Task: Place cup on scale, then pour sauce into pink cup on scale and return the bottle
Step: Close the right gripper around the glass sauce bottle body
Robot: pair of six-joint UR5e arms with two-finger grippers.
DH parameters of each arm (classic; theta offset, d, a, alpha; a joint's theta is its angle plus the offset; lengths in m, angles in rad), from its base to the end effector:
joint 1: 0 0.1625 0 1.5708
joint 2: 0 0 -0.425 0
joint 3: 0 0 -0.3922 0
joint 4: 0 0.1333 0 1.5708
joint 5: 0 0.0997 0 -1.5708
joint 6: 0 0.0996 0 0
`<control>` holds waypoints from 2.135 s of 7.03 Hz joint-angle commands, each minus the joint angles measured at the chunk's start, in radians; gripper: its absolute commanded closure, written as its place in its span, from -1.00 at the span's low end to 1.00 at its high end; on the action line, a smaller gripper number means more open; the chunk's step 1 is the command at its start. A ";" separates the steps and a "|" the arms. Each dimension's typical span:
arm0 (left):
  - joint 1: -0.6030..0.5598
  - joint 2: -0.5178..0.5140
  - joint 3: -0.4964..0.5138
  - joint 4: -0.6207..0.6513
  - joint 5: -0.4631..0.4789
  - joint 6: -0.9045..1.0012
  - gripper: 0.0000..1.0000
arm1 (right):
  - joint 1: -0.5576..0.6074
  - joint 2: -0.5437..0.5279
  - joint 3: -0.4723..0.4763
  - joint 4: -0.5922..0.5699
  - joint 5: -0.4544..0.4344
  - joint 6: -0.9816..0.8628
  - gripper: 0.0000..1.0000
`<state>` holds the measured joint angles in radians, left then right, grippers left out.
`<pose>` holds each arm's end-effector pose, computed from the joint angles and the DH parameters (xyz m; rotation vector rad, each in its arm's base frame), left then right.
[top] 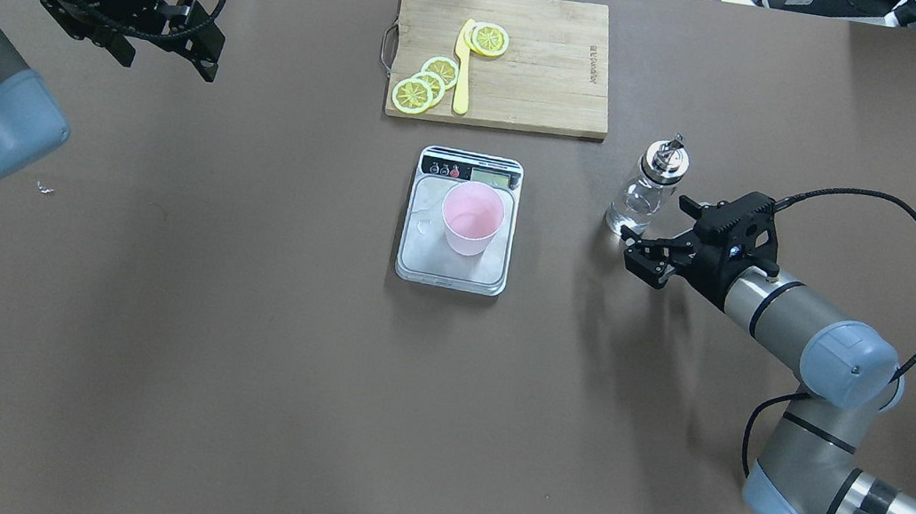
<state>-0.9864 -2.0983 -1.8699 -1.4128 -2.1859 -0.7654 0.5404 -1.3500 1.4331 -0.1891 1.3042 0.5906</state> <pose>0.2723 -0.5491 0.2432 0.1352 0.8647 0.0363 -0.4239 -0.4404 0.4557 1.1595 -0.9045 -0.1625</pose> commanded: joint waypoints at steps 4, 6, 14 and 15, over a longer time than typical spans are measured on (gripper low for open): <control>-0.002 0.000 -0.009 0.002 0.000 -0.002 -0.94 | -0.002 0.045 -0.051 0.000 -0.039 0.000 -0.99; -0.001 0.001 -0.009 0.002 0.000 -0.002 -0.94 | -0.002 0.045 -0.052 0.003 -0.040 0.002 -0.99; 0.000 0.001 -0.006 0.002 0.000 -0.002 -0.94 | -0.011 0.083 -0.140 0.088 -0.042 0.052 -0.86; -0.001 0.001 -0.006 0.002 0.000 0.000 -0.94 | -0.011 0.083 -0.141 0.088 -0.042 0.052 -0.85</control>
<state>-0.9865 -2.0970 -1.8761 -1.4113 -2.1859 -0.7663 0.5296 -1.2692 1.2948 -0.1029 1.2625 0.6423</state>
